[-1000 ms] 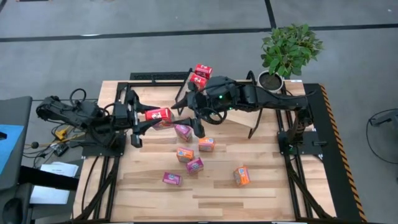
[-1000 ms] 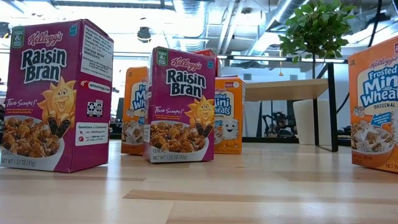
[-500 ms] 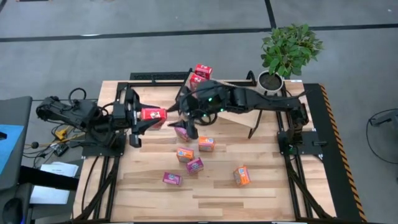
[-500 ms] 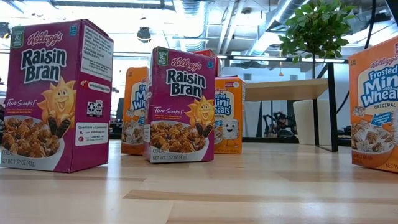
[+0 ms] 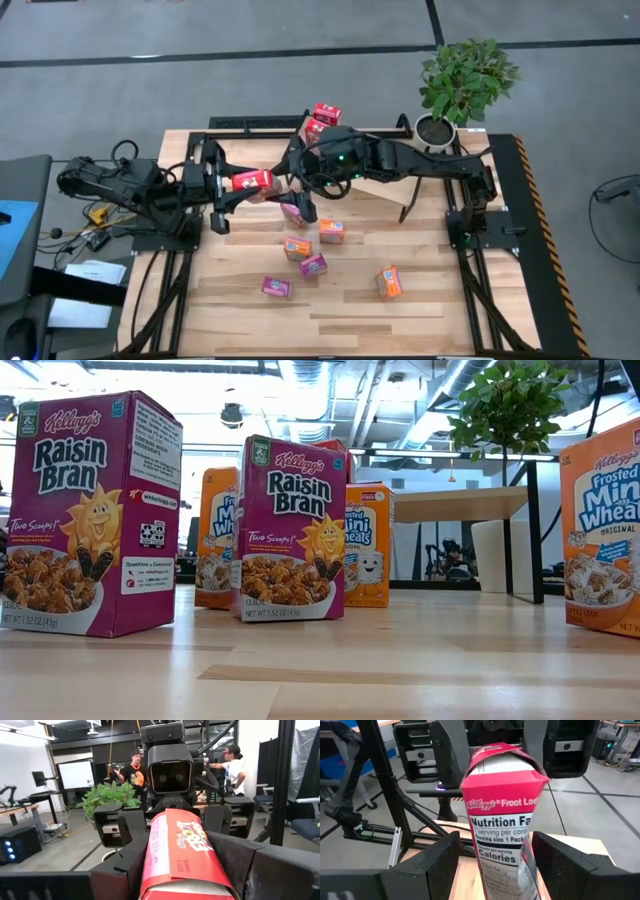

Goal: Stack cereal on shelf
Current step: Put the red cereal box on the shelf aligned with the other red cereal boxes

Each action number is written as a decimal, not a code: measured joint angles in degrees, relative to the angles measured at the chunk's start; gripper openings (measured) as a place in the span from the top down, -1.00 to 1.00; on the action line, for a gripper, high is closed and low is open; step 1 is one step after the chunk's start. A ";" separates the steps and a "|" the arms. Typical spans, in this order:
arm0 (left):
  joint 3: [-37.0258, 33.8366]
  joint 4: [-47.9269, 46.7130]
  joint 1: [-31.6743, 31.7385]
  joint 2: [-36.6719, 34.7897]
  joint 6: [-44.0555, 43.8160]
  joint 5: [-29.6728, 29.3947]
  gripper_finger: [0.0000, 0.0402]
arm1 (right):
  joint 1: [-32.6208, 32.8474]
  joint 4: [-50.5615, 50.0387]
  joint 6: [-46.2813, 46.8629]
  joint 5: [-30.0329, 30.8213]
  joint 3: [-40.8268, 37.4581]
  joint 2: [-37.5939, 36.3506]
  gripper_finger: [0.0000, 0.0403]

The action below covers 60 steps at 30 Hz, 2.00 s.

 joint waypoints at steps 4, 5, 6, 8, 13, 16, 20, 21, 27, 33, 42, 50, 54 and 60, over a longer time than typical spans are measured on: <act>0.00 0.03 0.98 0.00 -0.04 1.11 0.16 | 0.00 0.77 -0.43 0.00 0.00 0.00 -0.34; 0.00 0.12 1.31 0.00 -0.04 1.50 0.16 | 0.00 0.75 -0.41 0.00 0.00 0.00 -0.32; 0.00 0.20 1.57 0.00 -0.08 1.58 0.16 | -0.02 0.75 -0.42 0.00 0.00 0.00 -0.30; 0.00 0.36 1.97 0.00 -0.17 1.75 0.16 | -0.28 0.83 -0.41 0.00 0.00 0.00 -0.23; 0.00 0.39 2.57 0.00 0.57 1.75 0.16 | -0.44 0.73 -0.41 0.02 0.00 0.00 0.03; 0.00 0.35 2.57 0.00 0.81 1.71 0.16 | -0.39 0.71 -0.41 0.02 0.00 0.00 0.18; 0.00 0.44 2.55 -0.01 1.01 -1.18 0.16 | -0.44 0.66 -0.39 0.16 0.00 0.00 0.33; 0.00 0.41 2.51 -0.04 0.97 -2.13 0.15 | -0.46 0.64 -0.41 0.26 0.00 0.00 0.35; 0.00 -0.60 2.52 -0.76 2.35 -3.87 -0.04 | -1.17 0.52 -0.36 0.17 0.00 0.00 0.35; 0.00 -1.97 2.38 -3.49 4.76 -9.48 -0.32 | -3.17 0.47 1.52 0.16 0.00 0.00 0.28; 0.00 -4.09 2.36 -9.50 4.99 -15.29 -0.50 | -5.71 -0.32 3.02 -0.20 -0.02 -0.45 0.34; 0.00 -11.24 2.36 -13.41 -0.44 -15.56 -0.50 | -8.74 -5.82 3.74 0.22 -0.02 -1.56 0.32; 0.00 -14.28 2.33 -13.77 -2.70 -15.53 -0.50 | -9.97 -11.28 3.49 0.35 -0.02 -4.14 0.32; 0.00 -15.94 2.33 -13.60 -3.03 -15.17 -0.50 | -12.19 -24.89 1.71 1.82 -0.40 -10.96 0.35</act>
